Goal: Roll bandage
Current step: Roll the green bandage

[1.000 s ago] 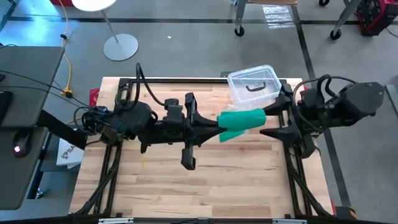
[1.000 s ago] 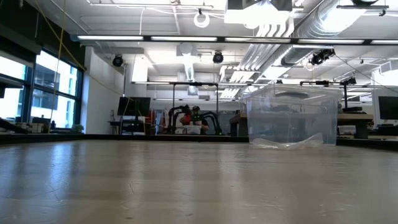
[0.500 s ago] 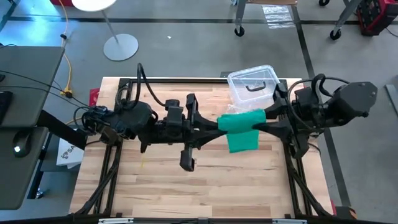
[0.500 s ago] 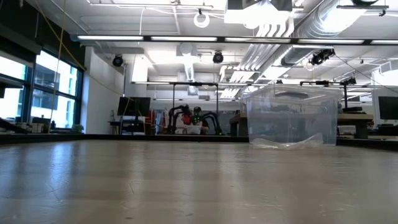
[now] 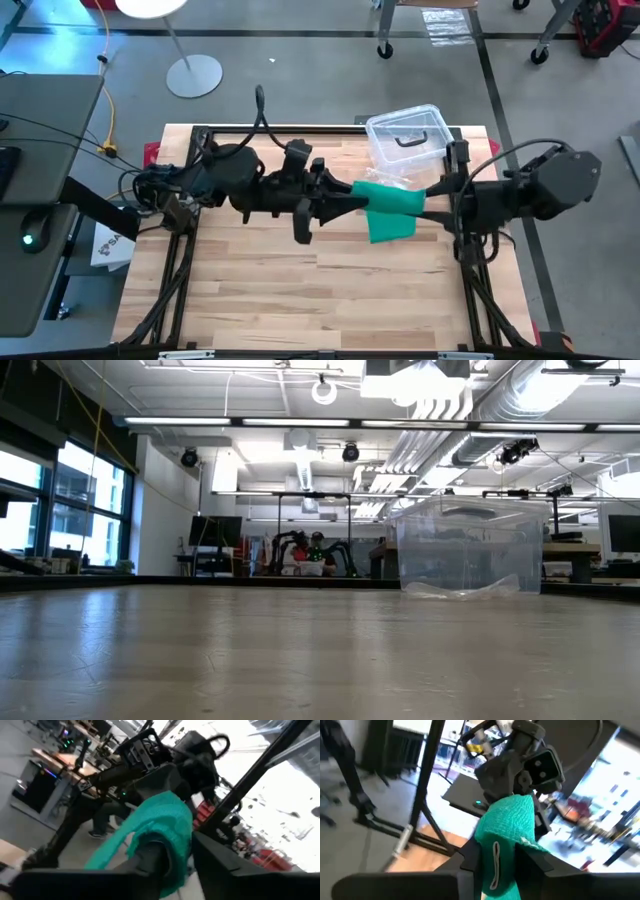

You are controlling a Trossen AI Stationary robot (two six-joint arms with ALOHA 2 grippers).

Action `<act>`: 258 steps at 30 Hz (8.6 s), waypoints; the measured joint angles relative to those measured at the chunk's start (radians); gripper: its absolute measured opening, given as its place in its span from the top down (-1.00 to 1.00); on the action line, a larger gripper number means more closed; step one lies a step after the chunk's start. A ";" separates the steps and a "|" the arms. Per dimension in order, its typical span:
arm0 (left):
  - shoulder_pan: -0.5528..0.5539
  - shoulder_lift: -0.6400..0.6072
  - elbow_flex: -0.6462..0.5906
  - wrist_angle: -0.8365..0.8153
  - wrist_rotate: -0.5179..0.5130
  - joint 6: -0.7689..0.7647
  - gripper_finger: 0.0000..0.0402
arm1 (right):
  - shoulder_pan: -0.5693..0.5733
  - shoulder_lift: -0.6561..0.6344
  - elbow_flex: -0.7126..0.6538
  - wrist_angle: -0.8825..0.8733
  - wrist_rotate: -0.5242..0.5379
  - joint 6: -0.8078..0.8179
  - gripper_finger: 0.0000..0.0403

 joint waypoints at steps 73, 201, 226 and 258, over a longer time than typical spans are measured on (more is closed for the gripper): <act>-0.033 0.008 -0.003 0.201 0.281 0.265 -0.19 | -0.026 -0.053 -0.001 0.173 -0.072 0.420 -0.49; -0.027 -0.018 -0.001 0.306 0.084 0.229 -0.15 | 0.138 0.022 0.011 0.309 0.262 -0.023 -0.57; -0.018 -0.004 -0.003 0.112 -0.158 0.126 0.15 | 0.035 0.029 0.013 0.069 0.043 -0.098 0.97; -0.082 0.001 -0.006 0.190 0.123 0.707 1.00 | -0.019 0.003 0.013 0.292 -0.020 0.444 0.04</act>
